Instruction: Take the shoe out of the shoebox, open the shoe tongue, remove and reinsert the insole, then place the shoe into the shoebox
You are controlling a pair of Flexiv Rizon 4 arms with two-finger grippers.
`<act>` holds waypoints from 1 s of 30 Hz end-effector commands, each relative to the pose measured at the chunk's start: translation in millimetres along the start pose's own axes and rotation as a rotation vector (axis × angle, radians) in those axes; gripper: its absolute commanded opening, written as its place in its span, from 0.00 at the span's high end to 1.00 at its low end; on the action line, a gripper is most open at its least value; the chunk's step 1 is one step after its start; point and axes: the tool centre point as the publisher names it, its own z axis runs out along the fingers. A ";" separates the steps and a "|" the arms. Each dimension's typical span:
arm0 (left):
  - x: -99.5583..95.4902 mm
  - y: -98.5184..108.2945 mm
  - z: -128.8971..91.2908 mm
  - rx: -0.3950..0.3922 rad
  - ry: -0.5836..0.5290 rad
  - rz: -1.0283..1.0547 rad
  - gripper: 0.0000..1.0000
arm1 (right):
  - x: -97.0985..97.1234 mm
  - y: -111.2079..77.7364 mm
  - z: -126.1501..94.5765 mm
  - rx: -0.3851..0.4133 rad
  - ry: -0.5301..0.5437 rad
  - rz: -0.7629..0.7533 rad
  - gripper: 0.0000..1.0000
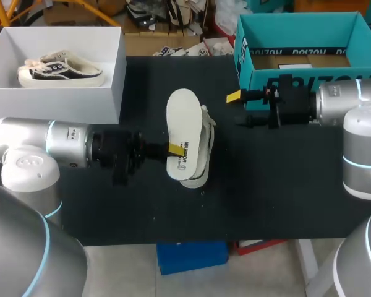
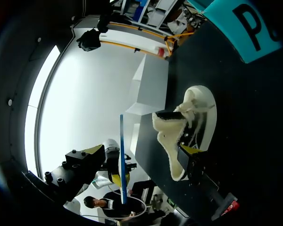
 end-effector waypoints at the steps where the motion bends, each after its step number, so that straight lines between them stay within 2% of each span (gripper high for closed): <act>1: 18.3 19.1 14.6 0.026 -0.043 0.006 1.00 | -0.4 -0.9 1.3 -0.003 -0.001 0.000 0.00; 9: 31.2 30.9 20.1 0.016 -0.058 0.002 1.00 | -0.4 -0.9 1.3 -0.003 -0.001 0.000 0.00; 21: 32.9 34.4 22.2 0.009 -0.050 0.001 1.00 | -0.2 0.4 1.7 0.000 0.005 -0.007 0.00; 25: 32.9 34.4 22.2 0.009 -0.050 0.001 1.00 | 1.0 1.9 12.3 0.027 0.026 -0.042 0.00; 30: 32.9 34.4 22.2 0.009 -0.050 0.001 1.00 | 2.4 -5.4 34.4 0.056 0.066 -0.066 0.00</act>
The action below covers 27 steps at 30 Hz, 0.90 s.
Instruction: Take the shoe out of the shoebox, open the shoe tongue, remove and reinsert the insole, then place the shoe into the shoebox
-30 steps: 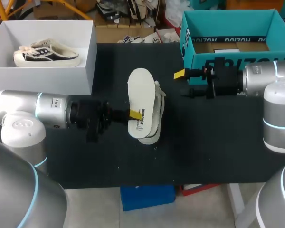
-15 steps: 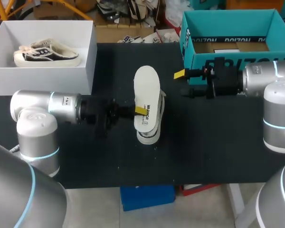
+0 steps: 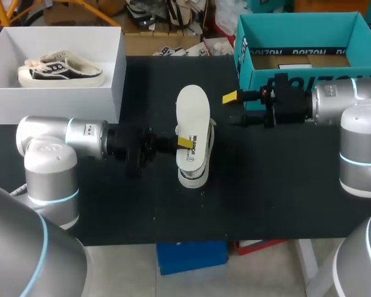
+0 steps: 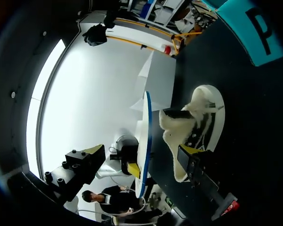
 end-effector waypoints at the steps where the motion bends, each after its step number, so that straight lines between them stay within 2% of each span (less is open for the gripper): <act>1: 0.1 -1.0 1.0 -0.003 0.003 0.002 1.00 | -7.6 0.5 24.5 0.017 0.024 -0.006 0.00; 14: 0.1 -1.0 1.0 -0.003 0.003 0.002 1.00 | -5.9 -23.9 63.0 0.047 0.033 0.019 0.00; 25: 0.1 -1.0 1.0 -0.003 0.003 0.002 1.00 | -7.4 -15.6 71.9 0.070 0.026 0.020 0.00; 27: 0.1 -1.0 1.0 -0.003 0.003 0.002 1.00 | -8.4 -13.2 72.2 0.078 0.023 0.021 0.05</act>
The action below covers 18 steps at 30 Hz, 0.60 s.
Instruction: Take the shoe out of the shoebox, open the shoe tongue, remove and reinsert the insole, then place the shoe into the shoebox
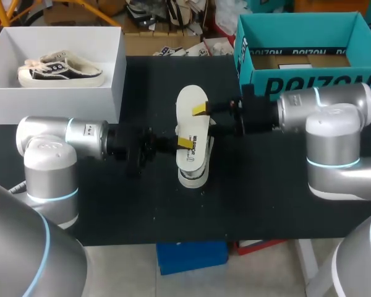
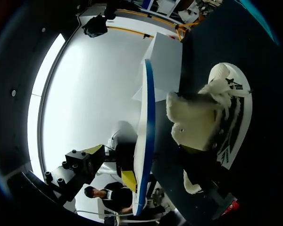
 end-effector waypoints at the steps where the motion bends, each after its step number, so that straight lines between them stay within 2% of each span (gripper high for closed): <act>1: 0.1 -1.0 1.1 -0.003 0.003 0.002 1.00 | -1.8 7.3 3.3 0.018 -0.007 0.003 0.07; 4: 0.1 -1.0 1.1 -0.003 0.003 0.002 1.00 | -2.0 10.6 2.0 0.022 -0.010 0.001 0.11; 5: 0.1 -1.0 1.1 -0.003 0.003 0.002 1.00 | -2.5 11.5 1.2 0.022 -0.012 0.002 0.14; 6: 0.1 -1.0 1.1 -0.003 0.003 0.002 1.00 | -3.0 12.6 0.4 0.022 -0.015 0.002 0.23; 7: 0.1 -1.0 1.1 -0.003 0.003 0.002 1.00 | -3.3 13.5 -0.1 0.023 -0.017 0.003 0.33; 8: 0.1 -1.0 1.1 -0.003 0.003 0.002 1.00 | -3.6 14.3 -0.3 0.025 -0.020 0.004 0.50; 9: 0.1 -1.0 1.1 -0.003 0.003 0.002 1.00 | -3.7 15.1 -0.3 0.031 -0.022 0.003 0.62; 10: 0.1 -1.0 1.1 -0.003 0.003 0.002 1.00 | -3.6 15.8 0.2 0.033 -0.023 0.002 0.89; 11: 0.1 -1.0 1.1 -0.003 0.003 0.002 1.00 | -3.6 15.8 0.2 0.033 -0.023 0.002 1.00; 15: 0.1 -1.0 1.1 -0.003 0.003 0.002 0.99 | -3.6 15.8 0.2 0.033 -0.023 0.002 1.00; 16: 0.1 -1.0 1.1 -0.003 0.003 0.002 0.00 | -3.6 15.8 0.2 0.033 -0.023 0.002 1.00; 18: -3.2 -1.2 0.5 0.019 0.028 0.015 0.00 | -3.6 15.8 0.2 0.033 -0.023 0.002 1.00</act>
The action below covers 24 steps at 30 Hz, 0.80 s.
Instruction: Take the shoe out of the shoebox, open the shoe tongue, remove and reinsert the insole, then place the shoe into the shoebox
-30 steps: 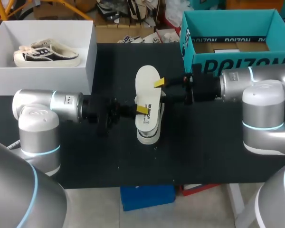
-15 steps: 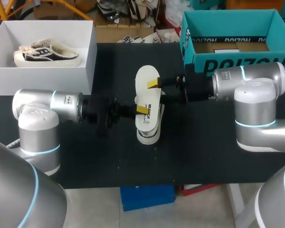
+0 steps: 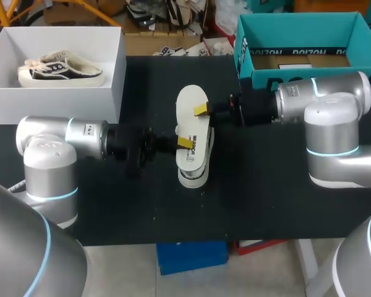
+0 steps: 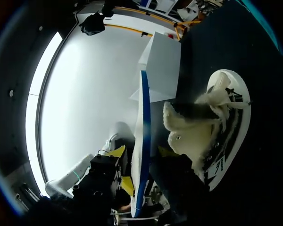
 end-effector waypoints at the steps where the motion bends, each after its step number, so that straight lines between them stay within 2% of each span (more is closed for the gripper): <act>1: -4.7 -1.2 0.1 0.019 0.043 0.019 0.00 | -0.1 1.0 0.6 0.003 -0.001 0.001 1.00; 12: -12.4 -5.6 -14.6 0.025 0.100 0.036 0.00 | -0.1 1.0 0.6 0.003 -0.001 0.001 1.00; 17: -24.1 -4.4 -27.9 0.038 0.177 0.087 0.00 | -0.1 1.0 0.6 0.003 -0.001 0.001 1.00; 21: -35.4 -0.3 -44.3 0.076 0.323 0.131 0.00 | -0.1 1.0 0.6 0.003 -0.001 0.001 1.00; 24: -47.1 -1.3 -58.6 0.145 0.501 0.197 0.00 | -0.1 1.0 0.6 0.003 -0.001 0.001 1.00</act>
